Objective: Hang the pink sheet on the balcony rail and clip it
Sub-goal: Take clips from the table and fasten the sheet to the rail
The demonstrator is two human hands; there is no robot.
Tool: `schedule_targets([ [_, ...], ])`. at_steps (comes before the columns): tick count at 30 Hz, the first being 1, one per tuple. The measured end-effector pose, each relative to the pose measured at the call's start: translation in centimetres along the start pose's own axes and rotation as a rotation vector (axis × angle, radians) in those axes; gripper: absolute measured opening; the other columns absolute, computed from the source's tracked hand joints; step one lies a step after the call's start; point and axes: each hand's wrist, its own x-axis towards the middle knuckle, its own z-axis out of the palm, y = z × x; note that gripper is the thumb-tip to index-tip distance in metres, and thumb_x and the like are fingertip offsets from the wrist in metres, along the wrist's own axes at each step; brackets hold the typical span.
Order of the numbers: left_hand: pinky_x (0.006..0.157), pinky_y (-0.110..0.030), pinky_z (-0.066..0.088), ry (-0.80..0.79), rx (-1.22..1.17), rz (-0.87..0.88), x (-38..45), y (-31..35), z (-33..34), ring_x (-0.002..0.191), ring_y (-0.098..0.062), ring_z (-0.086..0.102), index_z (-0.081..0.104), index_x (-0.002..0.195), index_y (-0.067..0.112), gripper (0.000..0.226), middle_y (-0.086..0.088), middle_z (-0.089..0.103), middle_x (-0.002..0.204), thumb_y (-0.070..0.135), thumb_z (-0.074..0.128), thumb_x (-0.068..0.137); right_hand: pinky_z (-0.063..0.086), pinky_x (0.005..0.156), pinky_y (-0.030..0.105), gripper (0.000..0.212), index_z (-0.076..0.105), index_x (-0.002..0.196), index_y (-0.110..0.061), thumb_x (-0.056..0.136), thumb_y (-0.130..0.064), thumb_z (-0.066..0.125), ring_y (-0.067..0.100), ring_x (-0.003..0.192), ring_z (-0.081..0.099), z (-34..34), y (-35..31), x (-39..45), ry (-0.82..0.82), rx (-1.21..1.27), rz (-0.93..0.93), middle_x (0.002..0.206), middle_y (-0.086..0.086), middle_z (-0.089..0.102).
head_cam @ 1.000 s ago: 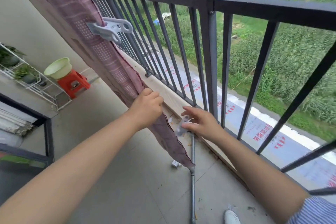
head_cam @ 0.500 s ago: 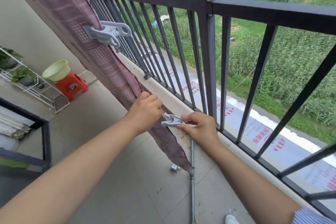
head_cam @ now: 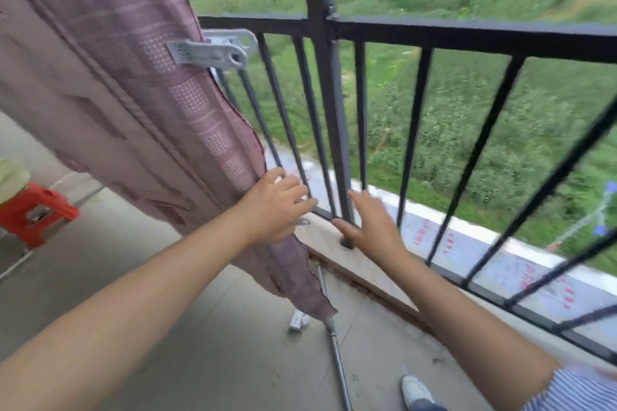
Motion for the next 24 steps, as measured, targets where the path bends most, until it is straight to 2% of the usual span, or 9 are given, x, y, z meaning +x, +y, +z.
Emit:
schedule_targets([
  [2, 0.082, -0.036, 0.042, 0.017, -0.056, 0.023, 1.1, 1.7, 0.6, 0.085, -0.023, 0.069, 0.070, 0.094, 0.020, 0.044, -0.003, 0.073, 0.090, 0.025, 0.037, 0.066, 0.029, 0.101, 0.043, 0.052, 0.047, 0.122, 0.000, 0.085, -0.036, 0.053, 0.039, 0.122, 0.039, -1.3, 1.3, -2.4, 0.117, -0.217, 0.126, 0.127, 0.019, 0.051],
  [4, 0.087, -0.040, 0.050, 0.047, -0.146, -0.011, 3.0, 4.5, 0.0, 0.101, -0.027, 0.067, 0.067, 0.106, 0.019, 0.045, -0.009, 0.071, 0.106, 0.026, 0.039, 0.071, 0.026, 0.105, 0.052, 0.057, 0.048, 0.124, 0.000, 0.085, -0.042, 0.047, 0.042, 0.127, 0.035, -2.5, 2.5, -6.3, 0.203, -0.335, 0.322, 0.132, 0.022, 0.048],
  [6, 0.105, -0.046, 0.035, 0.001, -0.288, 0.026, 4.9, 8.4, -0.8, 0.129, -0.031, 0.044, 0.049, 0.129, 0.016, 0.047, -0.016, 0.050, 0.136, 0.029, 0.043, 0.085, 0.033, 0.098, 0.059, 0.062, 0.053, 0.118, -0.001, 0.081, -0.049, 0.041, 0.045, 0.122, 0.042, -3.3, 3.5, -11.2, 0.250, -0.426, 0.468, 0.127, 0.023, 0.053],
  [8, 0.114, -0.047, 0.016, -0.133, -0.378, 0.155, 6.6, 13.3, -2.3, 0.142, -0.029, 0.019, 0.028, 0.141, 0.017, 0.055, -0.013, 0.026, 0.151, 0.037, 0.041, 0.091, 0.043, 0.086, 0.061, 0.063, 0.059, 0.110, -0.003, 0.075, -0.051, 0.037, 0.045, 0.111, 0.052, -4.4, 4.1, -17.3, 0.253, -0.475, 0.643, 0.118, 0.023, 0.060],
  [10, 0.114, -0.047, 0.013, -0.126, -0.410, 0.277, 8.1, 18.7, -4.3, 0.142, -0.028, 0.015, 0.028, 0.140, 0.017, 0.057, -0.014, 0.027, 0.149, 0.043, 0.040, 0.091, 0.043, 0.091, 0.057, 0.058, 0.056, 0.114, -0.008, 0.078, -0.051, 0.041, 0.042, 0.117, 0.047, -5.6, 4.5, -23.5, 0.274, -0.519, 0.833, 0.125, 0.019, 0.055],
  [12, 0.113, -0.048, 0.013, -0.084, -0.441, 0.447, 9.2, 25.1, -7.2, 0.141, -0.029, 0.016, 0.033, 0.137, 0.017, 0.058, -0.015, 0.031, 0.146, 0.048, 0.040, 0.089, 0.024, 0.107, 0.051, 0.057, 0.041, 0.130, -0.015, 0.083, -0.048, 0.046, 0.035, 0.134, 0.026, -6.3, 4.8, -30.9, 0.364, -0.510, 1.070, 0.144, 0.012, 0.035],
  [14, 0.113, -0.048, 0.014, -0.039, -0.459, 0.605, 9.1, 31.5, -10.5, 0.140, -0.030, 0.017, 0.032, 0.138, 0.017, 0.059, -0.014, 0.032, 0.146, 0.050, 0.041, 0.088, 0.014, 0.112, 0.046, 0.061, 0.030, 0.136, -0.018, 0.085, -0.049, 0.045, 0.031, 0.138, 0.014, -6.3, 4.3, -38.8, 0.475, -0.494, 1.276, 0.150, 0.008, 0.022],
  [19, 0.114, -0.046, 0.014, 0.070, -0.422, 0.961, 5.9, 45.5, -18.5, 0.142, -0.032, 0.013, 0.024, 0.142, 0.019, 0.063, -0.011, 0.025, 0.151, 0.049, 0.041, 0.089, 0.009, 0.114, 0.044, 0.063, 0.023, 0.139, -0.020, 0.087, -0.050, 0.040, 0.028, 0.140, 0.008, -3.8, 0.2, -56.7, 0.667, -0.375, 1.754, 0.152, 0.004, 0.017],
  [24, 0.113, -0.046, 0.018, 0.168, -0.318, 1.259, -0.5, 58.1, -25.0, 0.142, -0.034, 0.011, 0.020, 0.142, 0.017, 0.060, -0.011, 0.018, 0.153, 0.045, 0.038, 0.092, 0.012, 0.114, 0.044, 0.062, 0.023, 0.139, -0.018, 0.087, -0.049, 0.039, 0.028, 0.140, 0.009, 1.7, -6.1, -71.6, 0.804, -0.233, 2.120, 0.152, 0.005, 0.017],
])
